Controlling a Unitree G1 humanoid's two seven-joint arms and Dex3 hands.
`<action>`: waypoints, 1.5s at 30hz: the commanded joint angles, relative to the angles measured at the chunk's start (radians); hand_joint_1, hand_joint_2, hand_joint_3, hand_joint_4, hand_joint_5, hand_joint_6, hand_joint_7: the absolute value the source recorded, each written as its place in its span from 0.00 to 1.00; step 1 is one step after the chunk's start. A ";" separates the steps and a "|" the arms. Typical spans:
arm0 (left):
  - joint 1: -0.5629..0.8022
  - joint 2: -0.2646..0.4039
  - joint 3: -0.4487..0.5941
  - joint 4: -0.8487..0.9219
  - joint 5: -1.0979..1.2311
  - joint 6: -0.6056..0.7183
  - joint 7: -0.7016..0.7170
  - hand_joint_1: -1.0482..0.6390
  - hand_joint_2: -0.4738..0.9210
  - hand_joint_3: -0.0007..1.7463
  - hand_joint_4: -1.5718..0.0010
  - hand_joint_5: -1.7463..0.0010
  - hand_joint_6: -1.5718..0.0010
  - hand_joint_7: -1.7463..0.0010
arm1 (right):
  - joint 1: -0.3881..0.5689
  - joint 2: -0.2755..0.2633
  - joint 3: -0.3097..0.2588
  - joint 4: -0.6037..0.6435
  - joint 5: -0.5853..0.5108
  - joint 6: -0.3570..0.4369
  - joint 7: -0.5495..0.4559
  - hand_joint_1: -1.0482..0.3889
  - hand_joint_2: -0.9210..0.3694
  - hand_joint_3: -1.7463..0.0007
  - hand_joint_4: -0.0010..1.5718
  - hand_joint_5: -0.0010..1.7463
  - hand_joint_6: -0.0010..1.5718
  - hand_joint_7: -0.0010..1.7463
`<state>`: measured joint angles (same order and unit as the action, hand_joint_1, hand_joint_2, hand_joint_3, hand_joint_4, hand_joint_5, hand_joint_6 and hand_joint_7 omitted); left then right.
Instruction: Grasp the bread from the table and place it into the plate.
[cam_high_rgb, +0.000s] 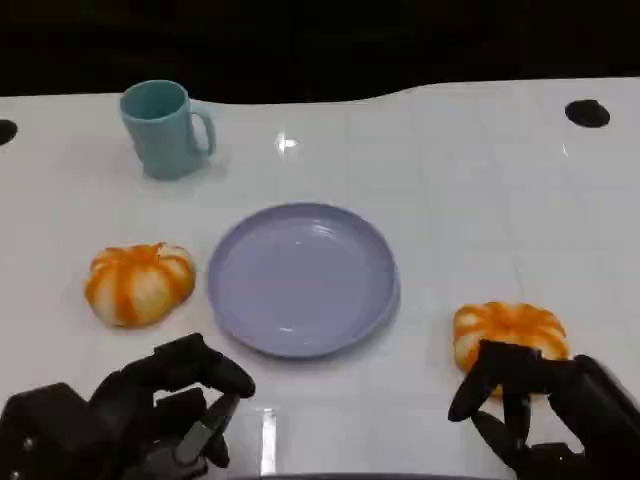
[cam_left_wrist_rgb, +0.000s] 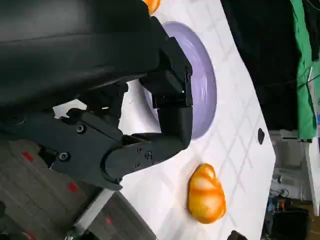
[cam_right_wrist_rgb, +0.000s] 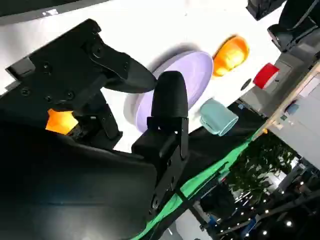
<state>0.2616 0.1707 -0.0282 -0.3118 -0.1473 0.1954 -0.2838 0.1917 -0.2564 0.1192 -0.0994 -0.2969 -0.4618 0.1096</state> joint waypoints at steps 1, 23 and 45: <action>-0.001 0.011 0.013 0.014 -0.009 -0.011 -0.011 0.38 0.94 0.37 0.57 0.00 0.59 0.24 | -0.002 -0.002 0.002 -0.010 0.007 0.008 0.002 0.63 0.37 0.35 0.56 1.00 0.49 0.77; -0.011 0.006 0.013 0.021 -0.005 -0.003 -0.006 0.38 0.95 0.35 0.56 0.00 0.59 0.23 | -0.018 0.005 0.003 -0.010 0.004 0.032 0.000 0.66 0.42 0.31 0.57 1.00 0.50 0.74; -0.009 0.006 0.013 0.017 -0.003 -0.007 -0.007 0.38 0.96 0.33 0.56 0.00 0.59 0.24 | -0.019 -0.062 -0.037 -0.264 -0.344 0.301 -0.009 0.49 0.08 0.98 0.17 0.36 0.31 0.10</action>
<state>0.2540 0.1696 -0.0209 -0.2899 -0.1492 0.1934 -0.2920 0.1788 -0.2844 0.0910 -0.3330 -0.5936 -0.1830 0.0959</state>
